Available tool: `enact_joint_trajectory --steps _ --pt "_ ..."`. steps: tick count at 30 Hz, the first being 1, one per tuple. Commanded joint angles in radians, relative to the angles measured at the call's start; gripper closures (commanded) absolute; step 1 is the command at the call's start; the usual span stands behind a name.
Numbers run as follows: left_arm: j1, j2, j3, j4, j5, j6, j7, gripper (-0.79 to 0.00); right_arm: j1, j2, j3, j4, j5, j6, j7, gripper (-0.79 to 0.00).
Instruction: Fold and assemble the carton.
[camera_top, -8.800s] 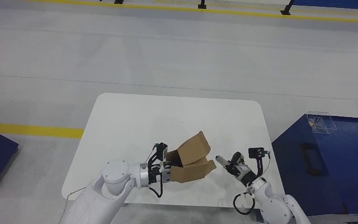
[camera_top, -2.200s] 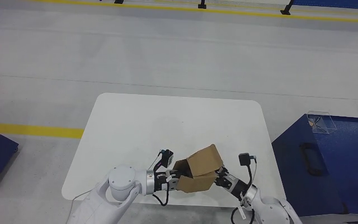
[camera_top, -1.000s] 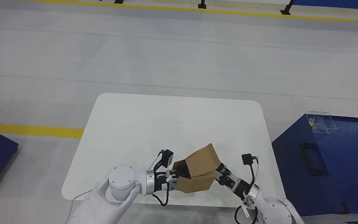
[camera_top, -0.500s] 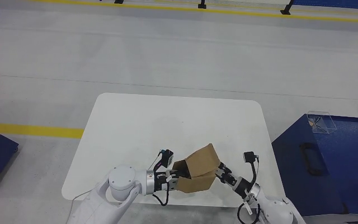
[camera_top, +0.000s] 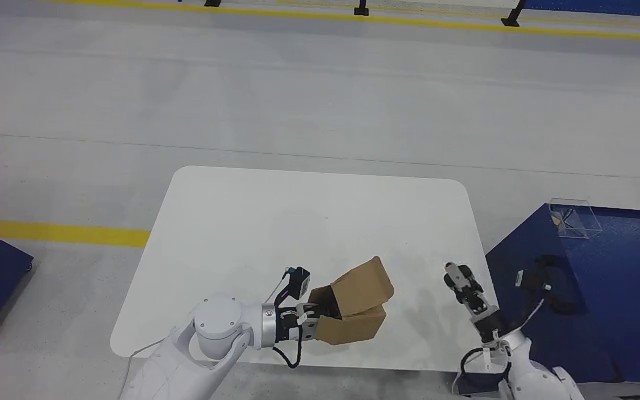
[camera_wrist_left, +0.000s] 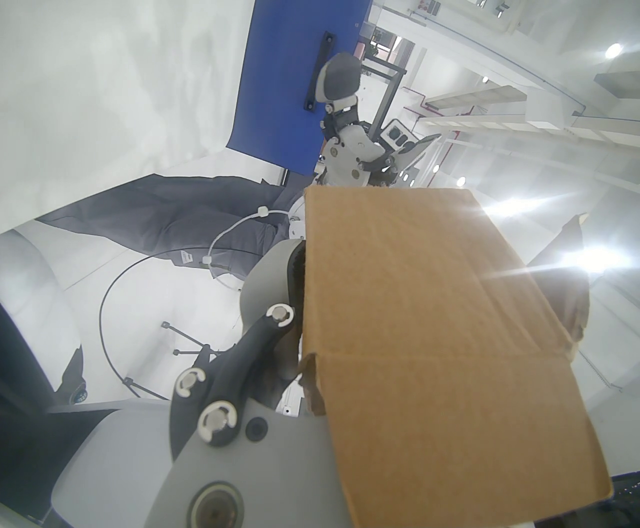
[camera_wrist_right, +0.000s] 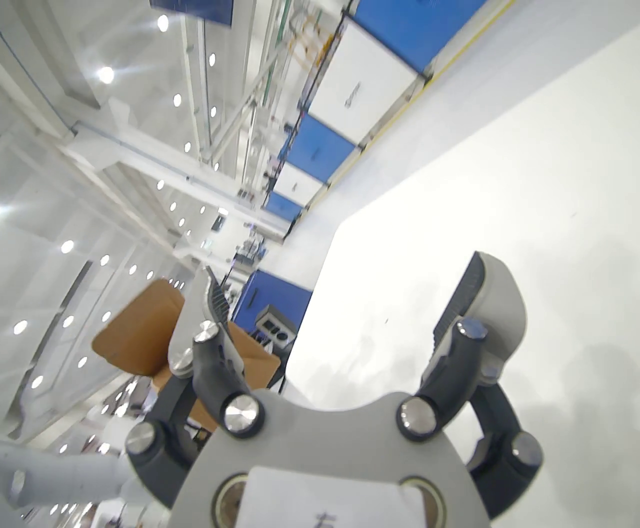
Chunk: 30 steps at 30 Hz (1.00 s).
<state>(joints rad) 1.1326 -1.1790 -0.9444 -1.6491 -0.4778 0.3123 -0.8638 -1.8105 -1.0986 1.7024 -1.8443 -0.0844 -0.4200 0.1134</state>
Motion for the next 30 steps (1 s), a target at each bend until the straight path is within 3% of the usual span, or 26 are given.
enact_joint_trajectory --steps 1,18,21,25,30 --pt "0.000 0.000 0.000 0.000 0.000 0.000 0.000 0.000 -0.038 -0.004 0.028 -0.018 0.021 0.001 -0.068 -0.785" --pt "0.002 0.000 0.001 -0.003 0.000 0.001 0.004 0.000 -0.054 -0.006 0.038 -0.027 0.058 -0.011 -0.066 -0.785" --pt "0.024 -0.004 0.008 -0.071 -0.058 0.075 0.039 0.000 -0.054 -0.006 0.038 -0.027 0.058 -0.011 -0.066 -0.785" --pt "0.037 -0.020 0.013 -0.170 -0.228 0.277 0.195 0.000 -0.054 -0.006 0.038 -0.027 0.058 -0.011 -0.066 -0.785" --pt "0.052 -0.067 0.040 -0.202 -0.541 0.369 0.512 0.000 -0.054 -0.006 0.038 -0.027 0.058 -0.011 -0.066 -0.785"
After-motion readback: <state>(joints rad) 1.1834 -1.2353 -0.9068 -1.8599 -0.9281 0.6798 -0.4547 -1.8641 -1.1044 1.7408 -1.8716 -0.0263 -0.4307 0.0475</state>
